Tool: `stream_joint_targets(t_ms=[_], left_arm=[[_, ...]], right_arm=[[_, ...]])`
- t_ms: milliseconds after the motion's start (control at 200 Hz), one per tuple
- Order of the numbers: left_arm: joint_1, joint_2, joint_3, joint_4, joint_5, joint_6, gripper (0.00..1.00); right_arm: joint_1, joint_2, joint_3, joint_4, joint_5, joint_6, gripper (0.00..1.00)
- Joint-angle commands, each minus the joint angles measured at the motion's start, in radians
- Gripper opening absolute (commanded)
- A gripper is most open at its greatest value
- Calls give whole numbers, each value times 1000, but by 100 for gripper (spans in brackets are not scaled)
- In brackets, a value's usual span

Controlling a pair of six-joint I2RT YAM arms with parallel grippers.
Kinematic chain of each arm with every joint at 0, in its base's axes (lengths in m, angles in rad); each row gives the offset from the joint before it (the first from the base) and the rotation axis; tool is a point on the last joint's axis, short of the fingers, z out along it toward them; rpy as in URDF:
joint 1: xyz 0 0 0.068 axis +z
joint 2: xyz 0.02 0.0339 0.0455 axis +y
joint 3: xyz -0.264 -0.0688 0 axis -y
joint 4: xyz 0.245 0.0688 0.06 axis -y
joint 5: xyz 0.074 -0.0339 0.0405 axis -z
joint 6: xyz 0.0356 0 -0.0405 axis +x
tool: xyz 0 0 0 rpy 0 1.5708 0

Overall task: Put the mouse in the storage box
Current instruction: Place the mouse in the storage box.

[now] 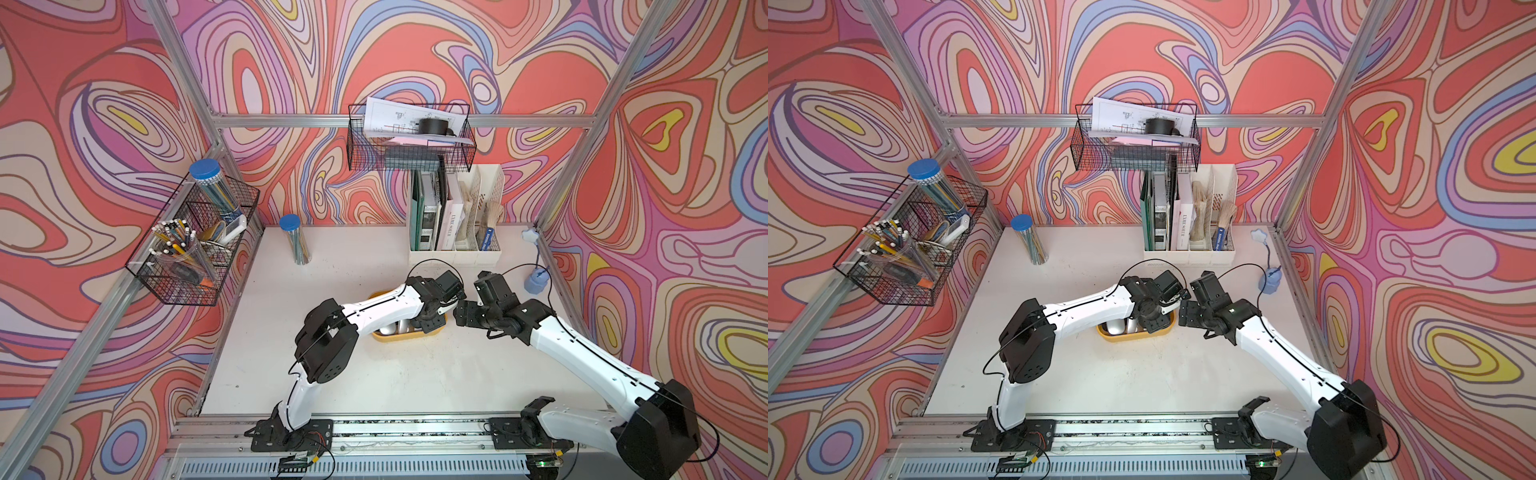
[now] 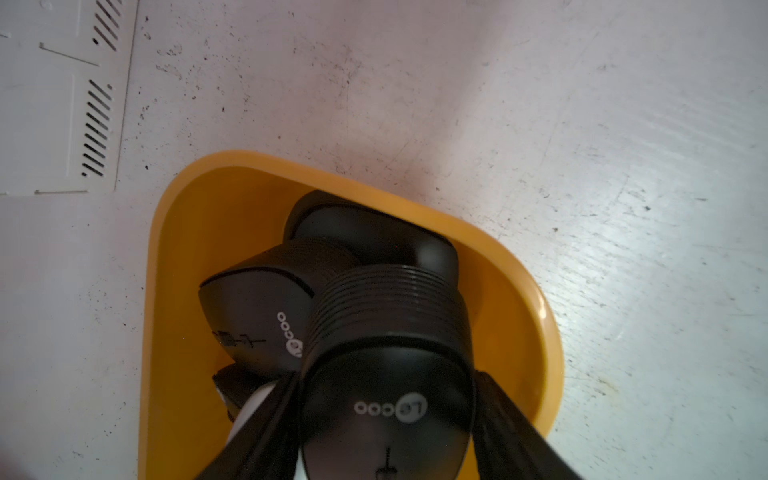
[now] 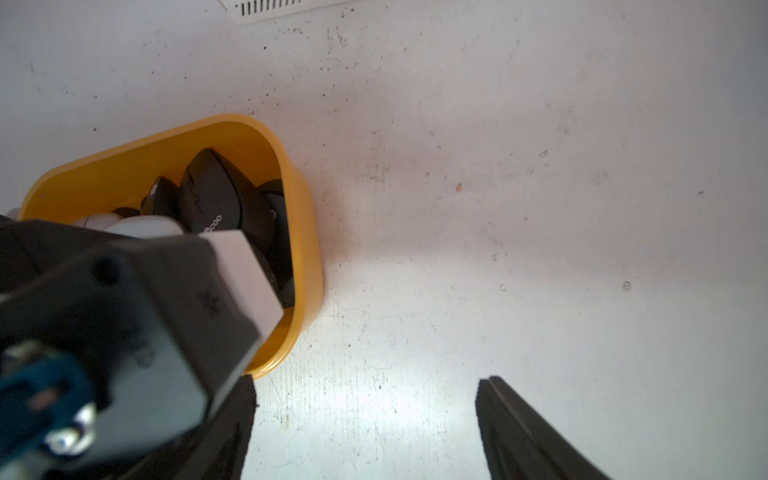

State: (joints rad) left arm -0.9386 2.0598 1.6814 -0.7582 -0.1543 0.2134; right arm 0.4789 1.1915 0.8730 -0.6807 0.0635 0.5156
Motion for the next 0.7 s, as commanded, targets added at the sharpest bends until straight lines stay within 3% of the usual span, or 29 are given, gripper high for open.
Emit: stream_joint_targets(t_ms=[0, 696], left_arm=[[4, 12, -50, -44, -35, -5, 65], [-10, -16, -54, -44, -74, 4, 80]], right_arm=[[-2, 14, -38, 30, -96, 14, 86], [-2, -73, -63, -57, -63, 21, 86]])
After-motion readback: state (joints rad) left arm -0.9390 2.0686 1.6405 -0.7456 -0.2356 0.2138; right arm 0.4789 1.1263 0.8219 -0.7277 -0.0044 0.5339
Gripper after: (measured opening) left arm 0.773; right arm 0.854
